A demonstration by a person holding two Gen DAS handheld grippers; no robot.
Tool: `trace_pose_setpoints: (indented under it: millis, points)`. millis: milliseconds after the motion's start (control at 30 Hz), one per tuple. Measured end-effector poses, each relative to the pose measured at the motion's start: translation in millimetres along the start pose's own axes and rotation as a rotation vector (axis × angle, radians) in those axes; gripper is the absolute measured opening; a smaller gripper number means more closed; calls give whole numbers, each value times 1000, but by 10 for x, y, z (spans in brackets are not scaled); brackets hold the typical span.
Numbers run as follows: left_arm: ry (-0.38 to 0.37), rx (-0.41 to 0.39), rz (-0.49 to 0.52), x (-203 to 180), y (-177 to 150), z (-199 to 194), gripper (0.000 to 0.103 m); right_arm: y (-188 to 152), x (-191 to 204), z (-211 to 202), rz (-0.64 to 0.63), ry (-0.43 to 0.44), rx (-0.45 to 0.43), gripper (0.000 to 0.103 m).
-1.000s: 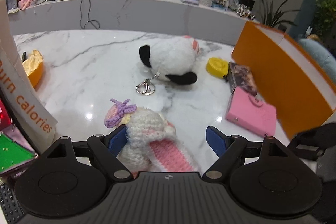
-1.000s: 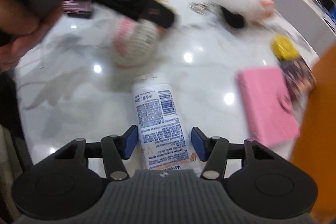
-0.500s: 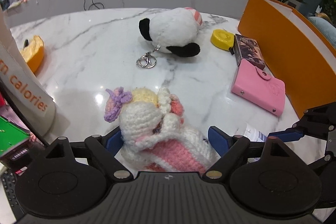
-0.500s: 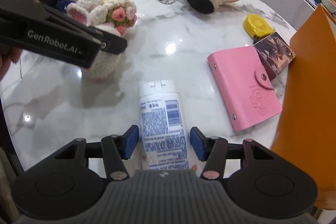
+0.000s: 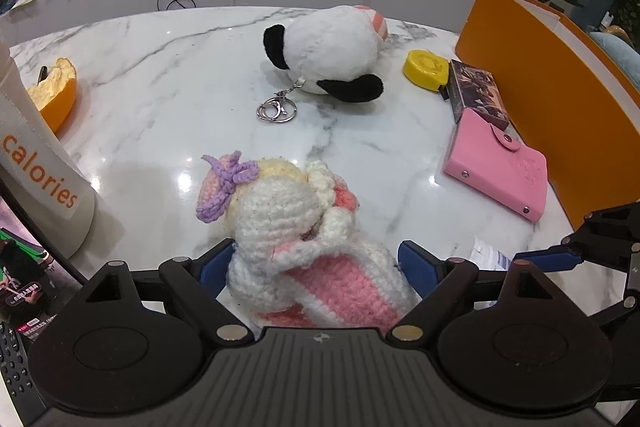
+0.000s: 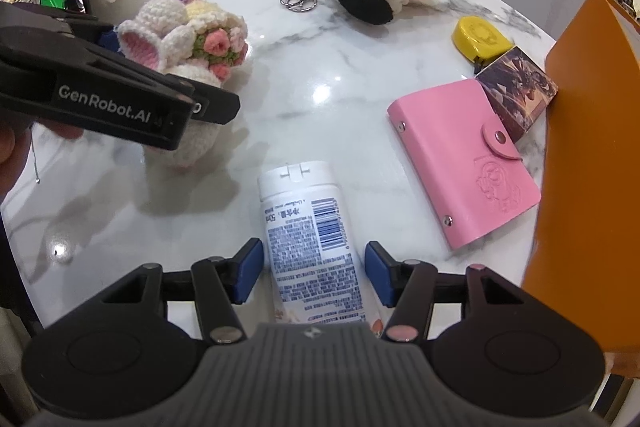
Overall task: Organize objects
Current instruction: 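Carry the bunny doll in the left tool and lotion bottle in the right tool over the orange box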
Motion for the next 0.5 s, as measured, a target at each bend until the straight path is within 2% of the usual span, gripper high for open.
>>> trace_pose_setpoints:
  millis: [200,400,500]
  points:
    - [-22,-4,51,-126,-37,1,101,-3,2,-11,-15,-9,-5,54]
    - [-89,2,8,-143,-28,-41,93,39,-101,-44,14,-37,-26,53]
    - [-99,7,10,-165,-32,-56,91,69,-162,-73,33,-52,-39,53]
Point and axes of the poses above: each gripper's, at about its wrist camera, not at the fingertips, and z roughly the way its jaws point, x to its left, y to its top, the point moved 5 cm from there along z, roughly the way its jaws point, and after that the axes turned 6 degrees about -y, right-handed, at the moved point
